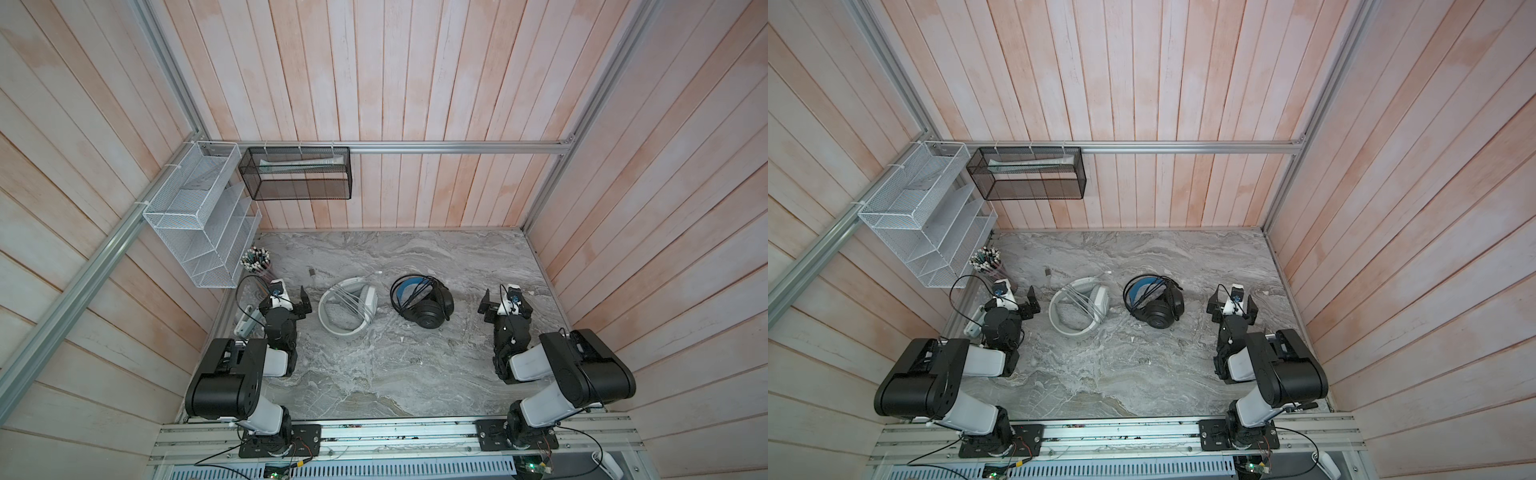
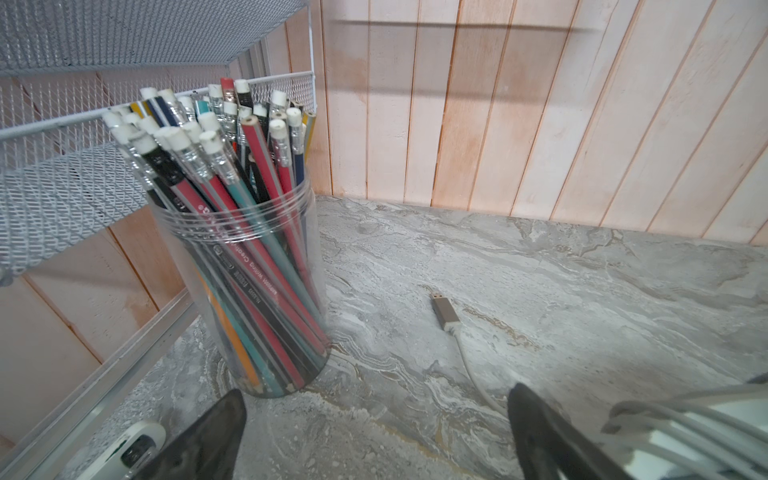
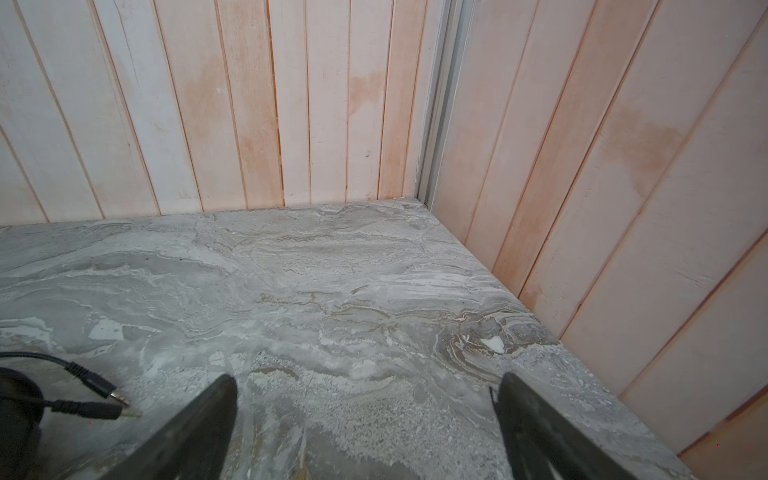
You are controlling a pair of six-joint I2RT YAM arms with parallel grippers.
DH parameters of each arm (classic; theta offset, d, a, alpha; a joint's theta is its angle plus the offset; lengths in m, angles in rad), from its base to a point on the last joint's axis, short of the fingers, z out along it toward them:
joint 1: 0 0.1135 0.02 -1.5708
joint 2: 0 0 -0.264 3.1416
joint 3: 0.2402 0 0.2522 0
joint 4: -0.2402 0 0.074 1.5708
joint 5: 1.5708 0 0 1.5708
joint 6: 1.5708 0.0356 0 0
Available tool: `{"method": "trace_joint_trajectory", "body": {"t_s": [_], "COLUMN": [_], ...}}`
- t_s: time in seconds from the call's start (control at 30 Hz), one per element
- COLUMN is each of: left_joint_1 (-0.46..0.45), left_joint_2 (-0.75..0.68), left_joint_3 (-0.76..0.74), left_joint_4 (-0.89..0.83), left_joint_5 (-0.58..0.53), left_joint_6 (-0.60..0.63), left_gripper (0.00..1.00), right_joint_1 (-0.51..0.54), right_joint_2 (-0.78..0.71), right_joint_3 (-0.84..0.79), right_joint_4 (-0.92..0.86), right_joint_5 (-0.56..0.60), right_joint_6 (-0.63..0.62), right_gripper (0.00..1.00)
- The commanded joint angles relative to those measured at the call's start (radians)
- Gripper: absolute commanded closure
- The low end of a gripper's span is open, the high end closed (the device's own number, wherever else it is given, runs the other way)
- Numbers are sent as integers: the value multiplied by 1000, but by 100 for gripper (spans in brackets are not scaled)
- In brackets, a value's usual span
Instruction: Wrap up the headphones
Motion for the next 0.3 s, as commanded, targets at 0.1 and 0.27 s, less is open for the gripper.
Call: {"method": "trace_joint_trajectory", "body": {"t_s": [0.1, 0.27], "left_joint_1": [4, 4], "left_joint_2": [-3, -4], "left_joint_3": [11, 11], "left_joint_4": [-3, -3], "left_joint_5": [17, 17], "left_joint_6": [-5, -5], "left_gripper": [1, 1], "right_joint_1": [-26, -59], "right_joint_2": [-15, -20], "right_joint_3": [34, 46], "right_joint_4": [-50, -84], "right_joint_5": [-67, -130], "right_joint_6": [23, 37], "right_gripper": [2, 2]}}
